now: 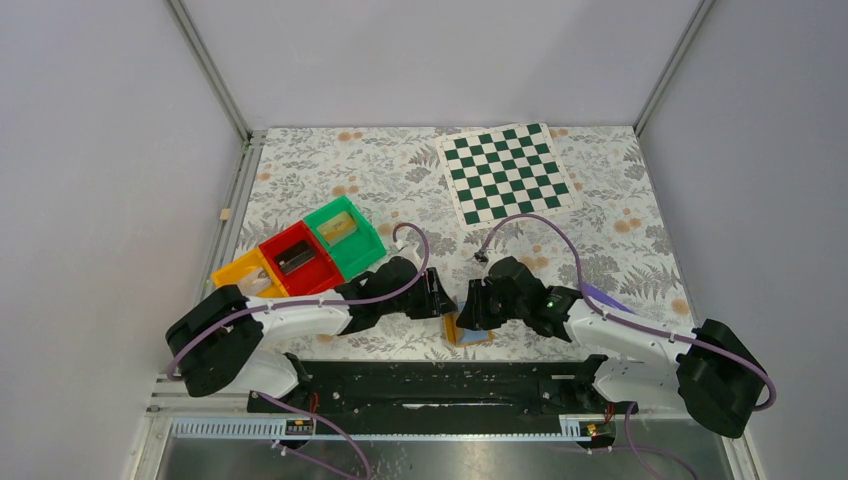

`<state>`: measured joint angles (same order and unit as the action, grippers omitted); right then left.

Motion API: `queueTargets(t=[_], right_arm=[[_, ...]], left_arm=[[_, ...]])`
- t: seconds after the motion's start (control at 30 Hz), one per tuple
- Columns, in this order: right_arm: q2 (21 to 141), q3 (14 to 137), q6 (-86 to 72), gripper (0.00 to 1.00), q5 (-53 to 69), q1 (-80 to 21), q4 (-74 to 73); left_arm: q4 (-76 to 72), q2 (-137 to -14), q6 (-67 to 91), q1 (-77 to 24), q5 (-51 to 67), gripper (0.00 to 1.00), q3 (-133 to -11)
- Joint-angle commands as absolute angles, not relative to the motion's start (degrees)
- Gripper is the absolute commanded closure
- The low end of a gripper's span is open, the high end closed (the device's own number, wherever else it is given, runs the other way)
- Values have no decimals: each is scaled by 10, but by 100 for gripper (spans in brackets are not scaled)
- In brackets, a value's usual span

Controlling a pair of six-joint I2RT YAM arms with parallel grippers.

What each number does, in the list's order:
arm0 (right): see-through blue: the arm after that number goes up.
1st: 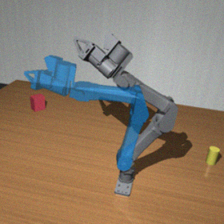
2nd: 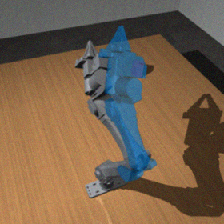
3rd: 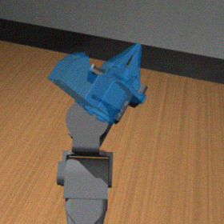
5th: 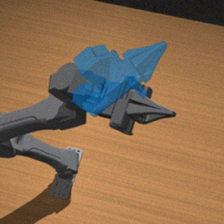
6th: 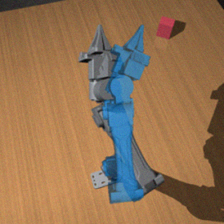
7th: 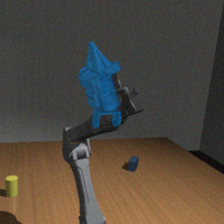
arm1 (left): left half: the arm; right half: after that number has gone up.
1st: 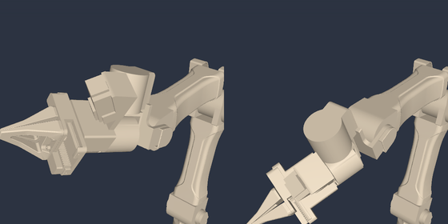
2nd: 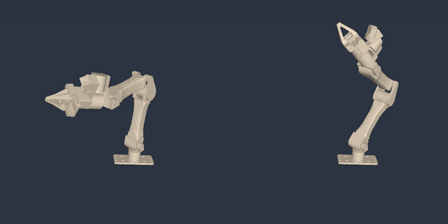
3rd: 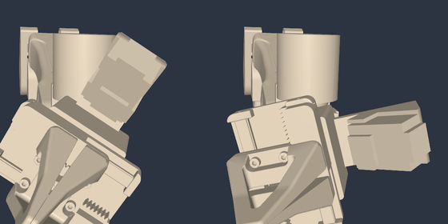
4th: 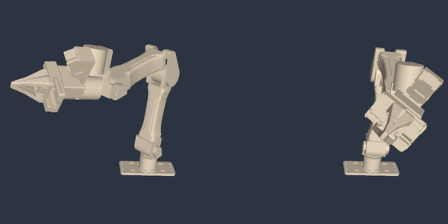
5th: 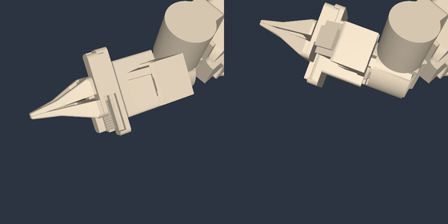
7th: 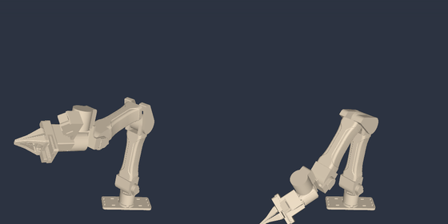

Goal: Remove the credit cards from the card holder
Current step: Remove the credit card from the card holder.

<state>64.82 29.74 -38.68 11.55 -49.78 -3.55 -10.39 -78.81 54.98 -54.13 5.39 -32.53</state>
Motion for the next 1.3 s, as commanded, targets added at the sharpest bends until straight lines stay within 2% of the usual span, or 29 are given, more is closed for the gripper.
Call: queueTargets(t=[0.0,0.13,0.47,0.9,1.0,1.17,1.27], right_arm=[[639,301,-379,76,125,-503,-32],[642,301,-378,76,127,-503,-31],[647,308,-374,76,135,-504,-35],[643,307,-371,76,137,-504,-36],[639,307,-371,74,133,-504,-41],[620,307,-369,67,107,-504,-61],[605,307,-368,66,93,-504,-74]], left_arm=[[-123,-786,549,-543,40,49,-335],[-124,-777,549,-543,36,40,-332],[-117,-793,545,-542,37,39,-346],[-106,-813,542,-542,40,49,-357],[-98,-814,542,-543,37,56,-357],[-95,-811,546,-543,35,59,-351],[-95,-805,546,-542,38,61,-348]])
